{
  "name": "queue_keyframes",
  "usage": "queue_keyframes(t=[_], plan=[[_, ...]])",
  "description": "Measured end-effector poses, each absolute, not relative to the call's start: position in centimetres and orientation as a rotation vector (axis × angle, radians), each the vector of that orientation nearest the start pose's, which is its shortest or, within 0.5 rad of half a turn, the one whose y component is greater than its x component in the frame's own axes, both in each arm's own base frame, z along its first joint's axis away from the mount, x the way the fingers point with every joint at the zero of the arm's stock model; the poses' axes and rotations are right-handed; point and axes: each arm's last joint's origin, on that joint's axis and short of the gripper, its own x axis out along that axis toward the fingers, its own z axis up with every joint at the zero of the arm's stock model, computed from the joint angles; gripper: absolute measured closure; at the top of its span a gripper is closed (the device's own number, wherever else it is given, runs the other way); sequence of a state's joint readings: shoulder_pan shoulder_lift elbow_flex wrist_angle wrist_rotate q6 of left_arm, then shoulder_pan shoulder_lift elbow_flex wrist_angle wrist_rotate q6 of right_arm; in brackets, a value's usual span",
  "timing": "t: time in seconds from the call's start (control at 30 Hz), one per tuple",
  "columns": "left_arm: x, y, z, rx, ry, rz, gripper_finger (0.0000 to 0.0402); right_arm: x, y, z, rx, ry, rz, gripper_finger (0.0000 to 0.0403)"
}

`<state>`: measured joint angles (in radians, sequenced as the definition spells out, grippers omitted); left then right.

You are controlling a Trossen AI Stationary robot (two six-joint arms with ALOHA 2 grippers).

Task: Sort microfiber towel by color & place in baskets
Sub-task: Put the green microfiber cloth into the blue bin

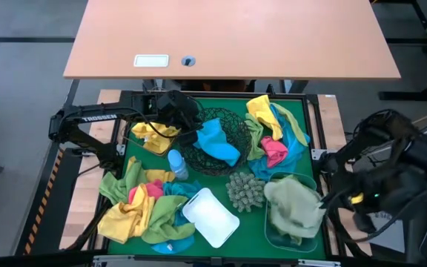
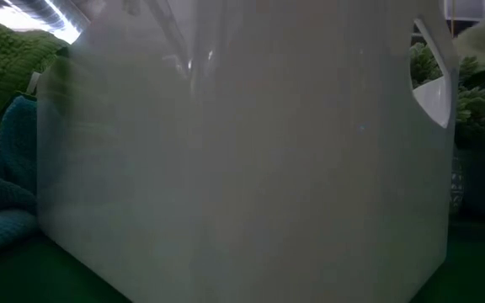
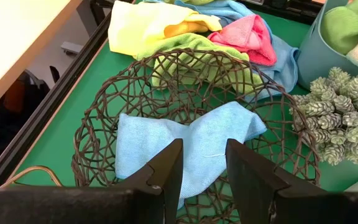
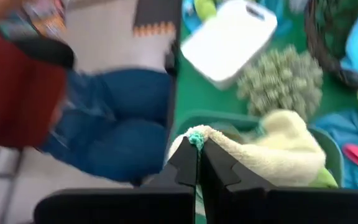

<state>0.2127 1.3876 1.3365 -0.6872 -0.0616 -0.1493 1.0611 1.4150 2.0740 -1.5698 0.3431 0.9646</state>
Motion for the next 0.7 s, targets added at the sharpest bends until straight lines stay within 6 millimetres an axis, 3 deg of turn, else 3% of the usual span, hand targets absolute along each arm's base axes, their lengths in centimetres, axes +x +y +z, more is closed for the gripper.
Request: queue_keyframes(t=[0.17,0.37,0.7], plan=[[28.4,6.3,34.5,-0.197,0.718,0.317,0.0286,10.5,17.0,44.8,0.173,1.036,0.194,0.0402],[28.4,6.3,34.5,-0.197,0.718,0.317,0.0286,10.0,15.8,40.4,0.064,1.093,0.096,0.0402],[28.4,6.3,34.5,-0.197,0.718,0.317,0.0286,10.7,16.7,33.1,0.165,0.961,0.113,0.0402]])
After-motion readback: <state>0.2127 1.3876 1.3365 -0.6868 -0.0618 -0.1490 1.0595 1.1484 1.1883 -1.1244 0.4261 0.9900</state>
